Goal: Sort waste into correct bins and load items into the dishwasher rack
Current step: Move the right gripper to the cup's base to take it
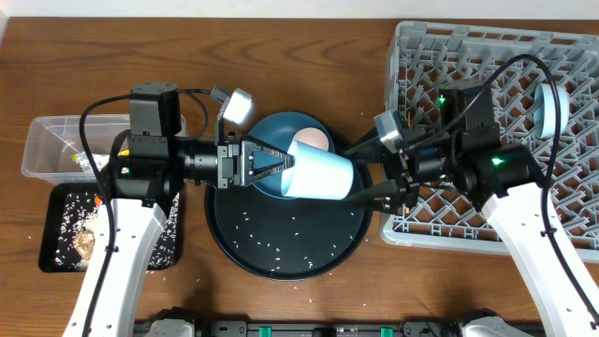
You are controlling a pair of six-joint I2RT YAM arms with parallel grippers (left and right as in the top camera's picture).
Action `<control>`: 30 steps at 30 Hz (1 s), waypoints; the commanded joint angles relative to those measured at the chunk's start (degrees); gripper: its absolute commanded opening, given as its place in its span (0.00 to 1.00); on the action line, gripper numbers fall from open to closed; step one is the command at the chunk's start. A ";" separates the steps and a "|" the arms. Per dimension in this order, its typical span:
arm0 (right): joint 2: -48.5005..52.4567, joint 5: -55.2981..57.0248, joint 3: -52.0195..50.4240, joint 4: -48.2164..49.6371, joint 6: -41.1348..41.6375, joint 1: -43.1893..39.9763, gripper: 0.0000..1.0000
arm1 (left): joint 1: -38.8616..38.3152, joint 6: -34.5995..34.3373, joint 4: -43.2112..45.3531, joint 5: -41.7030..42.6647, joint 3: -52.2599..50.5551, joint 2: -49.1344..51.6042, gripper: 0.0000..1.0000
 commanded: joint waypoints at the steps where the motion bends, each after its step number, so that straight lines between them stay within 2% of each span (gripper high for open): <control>1: 0.52 -2.93 0.13 0.70 -1.05 1.16 0.67 | 0.28 -0.07 0.28 1.20 0.48 0.22 0.06; 3: 0.52 -4.44 0.13 1.55 -1.03 1.16 0.63 | 0.28 -0.04 0.28 1.16 0.48 0.22 0.06; 6: 0.52 -6.08 0.13 2.78 -1.03 1.16 0.63 | 0.28 -0.04 0.28 1.18 0.48 0.22 0.06; 10: 0.52 -6.08 0.13 3.02 -1.03 1.18 0.70 | 0.28 -0.04 0.26 1.18 0.48 0.22 0.06; 16: 0.52 -5.99 0.13 3.54 -1.05 2.49 0.73 | 0.28 -0.04 0.26 1.18 0.48 0.22 0.06; 19: 0.52 -5.46 0.13 4.52 -1.03 3.52 0.82 | 0.28 -0.04 0.26 1.18 0.48 0.22 0.06; 30: 0.52 -2.38 0.13 7.17 3.26 4.15 0.80 | 0.28 -0.07 0.26 1.20 0.48 0.22 0.06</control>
